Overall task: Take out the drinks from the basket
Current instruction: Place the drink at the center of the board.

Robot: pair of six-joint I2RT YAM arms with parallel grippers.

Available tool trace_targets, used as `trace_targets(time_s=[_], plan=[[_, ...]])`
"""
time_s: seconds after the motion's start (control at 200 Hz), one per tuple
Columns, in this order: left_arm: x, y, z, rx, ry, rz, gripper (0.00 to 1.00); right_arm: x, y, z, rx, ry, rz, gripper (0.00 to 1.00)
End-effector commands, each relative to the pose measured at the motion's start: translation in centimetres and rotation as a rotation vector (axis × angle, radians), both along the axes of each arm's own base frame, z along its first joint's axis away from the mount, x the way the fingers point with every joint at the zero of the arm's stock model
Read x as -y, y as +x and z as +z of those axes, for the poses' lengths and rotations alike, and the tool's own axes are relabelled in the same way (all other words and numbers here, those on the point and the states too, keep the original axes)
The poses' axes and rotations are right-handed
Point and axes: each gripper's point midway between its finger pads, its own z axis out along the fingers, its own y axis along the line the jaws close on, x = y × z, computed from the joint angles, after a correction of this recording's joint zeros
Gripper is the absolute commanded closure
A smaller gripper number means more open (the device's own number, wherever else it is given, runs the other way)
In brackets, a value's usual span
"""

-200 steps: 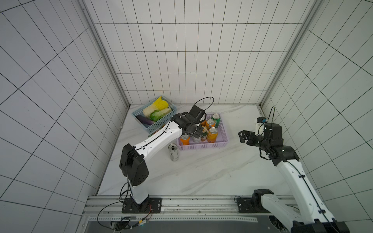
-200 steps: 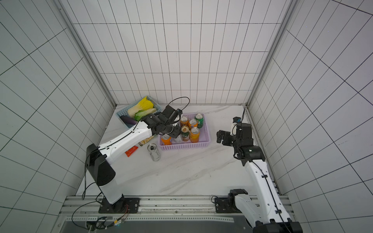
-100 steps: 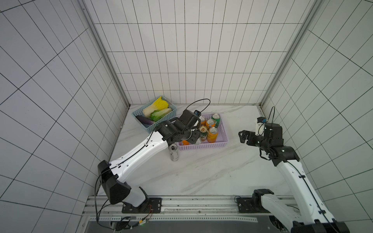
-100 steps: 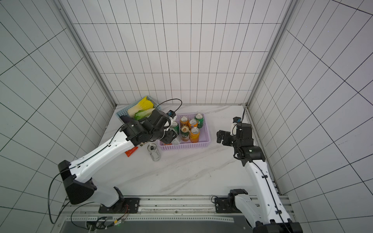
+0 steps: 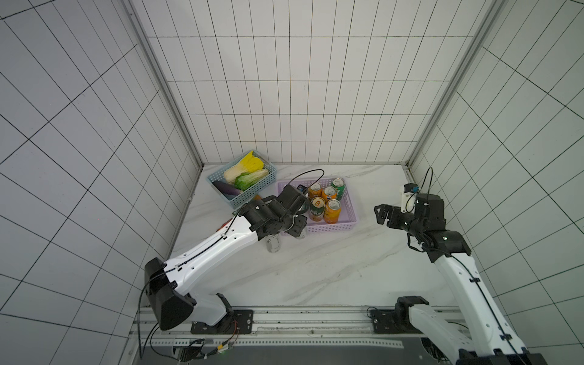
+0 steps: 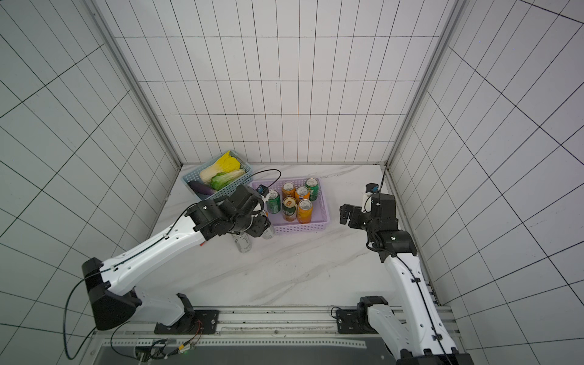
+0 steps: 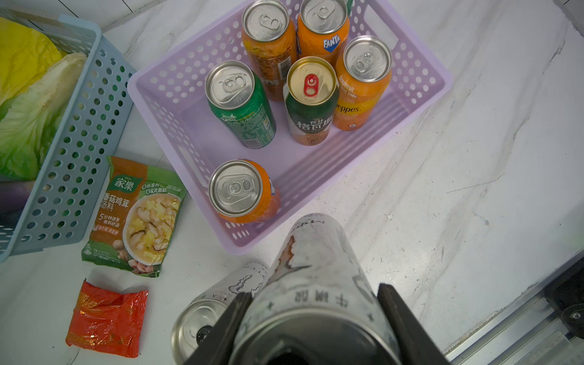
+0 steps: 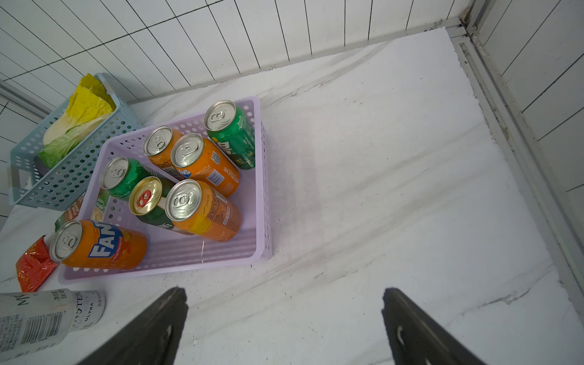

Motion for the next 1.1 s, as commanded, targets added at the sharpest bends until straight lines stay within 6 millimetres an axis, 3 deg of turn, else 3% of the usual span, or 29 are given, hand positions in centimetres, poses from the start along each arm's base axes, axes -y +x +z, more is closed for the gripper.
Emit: trace_targets(time_s=[0.0,0.415,1.094], plan=[[0.3,0.8,1.3,0.061,-0.043,0.035,0.46,0.4,-0.6,-1.0,-0.022,-0.01,-0.009,0.01],[-0.4,0.8,-2.7,-0.001,0.038,0.074,0.47,0.3,-0.6,-1.3,-0.031,-0.009,-0.004,0.0],[0.1,2.2,-7.1,0.007,0.07,0.11,0.46,0.2,-0.5,-1.1,-0.026,-0.007,-0.002,0.01]])
